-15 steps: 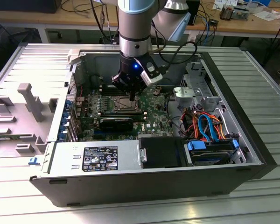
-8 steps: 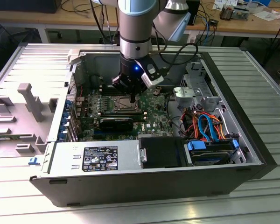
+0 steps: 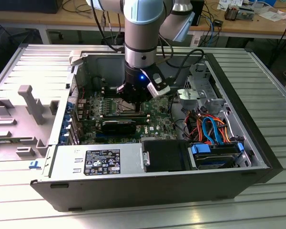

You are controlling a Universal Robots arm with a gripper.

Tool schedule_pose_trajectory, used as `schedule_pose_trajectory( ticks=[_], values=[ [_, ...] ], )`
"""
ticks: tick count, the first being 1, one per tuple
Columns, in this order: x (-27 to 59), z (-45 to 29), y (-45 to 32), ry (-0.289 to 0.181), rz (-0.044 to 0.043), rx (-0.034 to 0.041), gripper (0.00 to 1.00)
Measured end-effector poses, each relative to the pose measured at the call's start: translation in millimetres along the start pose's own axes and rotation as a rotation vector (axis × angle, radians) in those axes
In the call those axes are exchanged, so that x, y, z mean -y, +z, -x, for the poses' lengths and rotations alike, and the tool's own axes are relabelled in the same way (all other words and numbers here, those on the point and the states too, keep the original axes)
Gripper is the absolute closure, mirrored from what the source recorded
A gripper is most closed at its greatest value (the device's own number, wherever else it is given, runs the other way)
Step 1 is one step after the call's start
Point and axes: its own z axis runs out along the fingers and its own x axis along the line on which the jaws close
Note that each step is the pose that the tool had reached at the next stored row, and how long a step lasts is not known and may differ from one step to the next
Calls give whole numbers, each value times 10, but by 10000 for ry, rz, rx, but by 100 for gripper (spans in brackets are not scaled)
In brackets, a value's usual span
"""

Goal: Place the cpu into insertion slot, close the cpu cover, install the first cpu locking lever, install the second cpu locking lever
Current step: 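Install the second cpu locking lever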

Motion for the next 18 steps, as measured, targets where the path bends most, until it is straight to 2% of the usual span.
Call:
schedule_pose_trajectory(
  ticks=[3,5,8,12,14,16,17,18],
  values=[
    [8,-11,46,12,-3,-1,89],
    [32,-47,49,12,10,1,89],
    [102,-59,49,11,19,2,89],
    [116,-62,49,4,56,4,89],
    [117,-61,46,1,248,25,89],
    [122,-62,33,5,517,54,89],
    [127,-63,27,6,741,77,89],
    [134,-64,26,7,923,96,89]
  ],
)
